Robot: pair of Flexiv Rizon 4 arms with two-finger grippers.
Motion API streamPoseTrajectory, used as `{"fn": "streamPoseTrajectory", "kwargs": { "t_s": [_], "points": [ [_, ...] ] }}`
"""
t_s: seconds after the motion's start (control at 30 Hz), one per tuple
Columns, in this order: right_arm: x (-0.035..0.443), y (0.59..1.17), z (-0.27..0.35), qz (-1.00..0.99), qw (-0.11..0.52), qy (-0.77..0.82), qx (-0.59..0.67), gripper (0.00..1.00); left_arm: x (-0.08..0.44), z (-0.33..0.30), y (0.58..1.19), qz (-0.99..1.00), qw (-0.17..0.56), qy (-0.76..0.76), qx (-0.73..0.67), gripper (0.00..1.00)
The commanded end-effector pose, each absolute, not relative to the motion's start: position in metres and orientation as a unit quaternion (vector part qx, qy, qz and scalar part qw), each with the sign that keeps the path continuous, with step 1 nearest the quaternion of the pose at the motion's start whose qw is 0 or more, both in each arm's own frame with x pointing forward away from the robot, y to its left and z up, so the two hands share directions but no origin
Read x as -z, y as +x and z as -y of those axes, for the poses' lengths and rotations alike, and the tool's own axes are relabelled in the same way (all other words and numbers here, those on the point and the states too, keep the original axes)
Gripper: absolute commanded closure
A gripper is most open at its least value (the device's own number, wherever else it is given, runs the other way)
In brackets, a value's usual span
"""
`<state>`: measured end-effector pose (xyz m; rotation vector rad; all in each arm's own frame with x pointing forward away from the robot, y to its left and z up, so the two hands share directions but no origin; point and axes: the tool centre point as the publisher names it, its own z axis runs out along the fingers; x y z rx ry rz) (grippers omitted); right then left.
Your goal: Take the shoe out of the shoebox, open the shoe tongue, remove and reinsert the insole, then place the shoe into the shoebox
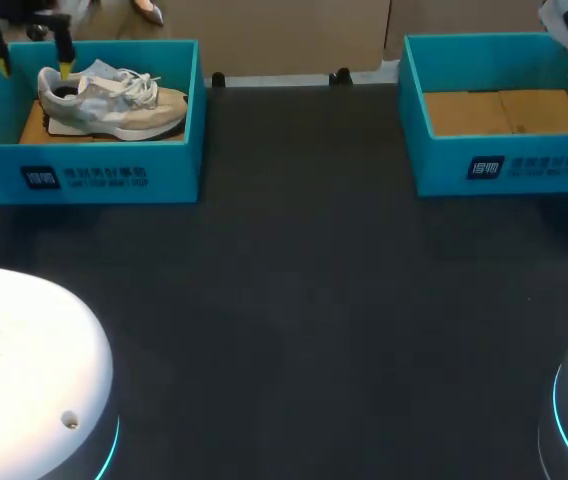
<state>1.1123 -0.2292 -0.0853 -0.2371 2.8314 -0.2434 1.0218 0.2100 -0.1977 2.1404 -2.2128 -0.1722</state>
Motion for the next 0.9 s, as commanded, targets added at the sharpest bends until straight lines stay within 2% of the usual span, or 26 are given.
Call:
{"fn": "streamPoseTrajectory", "kwargs": {
  "t_s": [0.03,0.67,0.9],
  "points": [
    [0.083,1.138,0.234,-0.987,0.112,-0.08,0.081,1.0,0.198,-0.215,1.025,0.563,0.05,0.824,0.035,0.0],
    [0.083,1.138,0.234,-0.987,0.112,-0.08,0.081,1.0,0.198,-0.215,1.025,0.563,0.05,0.824,0.035,0.0],
    [0.089,1.167,0.258,-0.991,0.112,-0.013,0.076,1.0,0.198,-0.215,1.025,0.563,0.05,0.824,0.035,0.0]
  ]
}}
